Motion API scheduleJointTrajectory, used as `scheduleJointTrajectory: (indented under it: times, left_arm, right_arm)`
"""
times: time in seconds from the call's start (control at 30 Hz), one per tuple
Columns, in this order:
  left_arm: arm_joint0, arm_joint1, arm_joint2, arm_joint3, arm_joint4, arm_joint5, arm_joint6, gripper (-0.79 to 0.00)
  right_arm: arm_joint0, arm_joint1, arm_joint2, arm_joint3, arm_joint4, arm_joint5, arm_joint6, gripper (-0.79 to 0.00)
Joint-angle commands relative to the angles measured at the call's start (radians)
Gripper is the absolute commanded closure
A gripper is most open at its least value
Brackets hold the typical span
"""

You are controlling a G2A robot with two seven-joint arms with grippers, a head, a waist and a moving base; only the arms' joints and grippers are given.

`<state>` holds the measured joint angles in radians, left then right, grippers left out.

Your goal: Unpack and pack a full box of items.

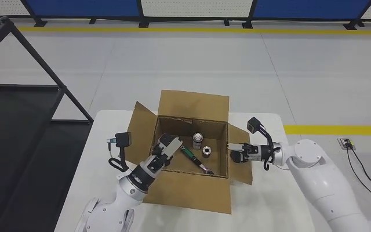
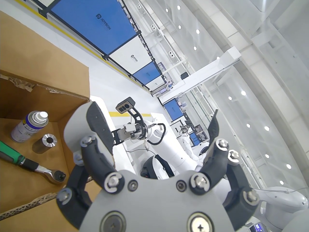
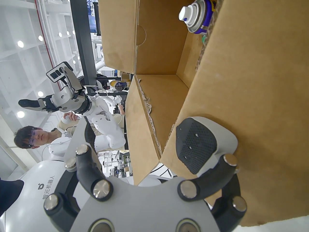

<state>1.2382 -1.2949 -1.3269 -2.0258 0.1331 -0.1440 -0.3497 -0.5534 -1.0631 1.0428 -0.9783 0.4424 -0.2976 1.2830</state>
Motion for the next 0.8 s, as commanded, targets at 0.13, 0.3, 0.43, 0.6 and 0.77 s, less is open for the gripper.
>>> scheduleJointTrajectory:
  times: [0.13,0.3,0.43,0.6,0.77]
  left_arm:
    - [0.007,0.003,-0.022,-0.009,-0.019,-0.012,-0.003,-0.785]
    - [0.033,0.007,-0.055,-0.037,-0.030,-0.031,0.005,-0.785]
    - [0.076,0.011,-0.094,-0.067,-0.045,-0.055,0.023,-0.785]
    - [0.143,0.016,-0.151,-0.112,-0.058,-0.086,0.045,-0.785]
    - [0.213,0.020,-0.208,-0.156,-0.073,-0.108,0.070,-0.785]
  right_arm:
    - [-0.007,0.016,0.037,-0.120,-0.040,0.004,0.004,-0.785]
    - [-0.020,0.026,0.050,-0.262,-0.102,0.043,-0.015,-0.785]
    - [-0.010,0.026,0.034,-0.349,-0.158,0.082,-0.036,-0.785]
    - [0.023,0.018,0.000,-0.393,-0.195,0.116,-0.055,-0.785]
    - [0.069,0.003,-0.056,-0.402,-0.253,0.142,-0.091,-0.785]
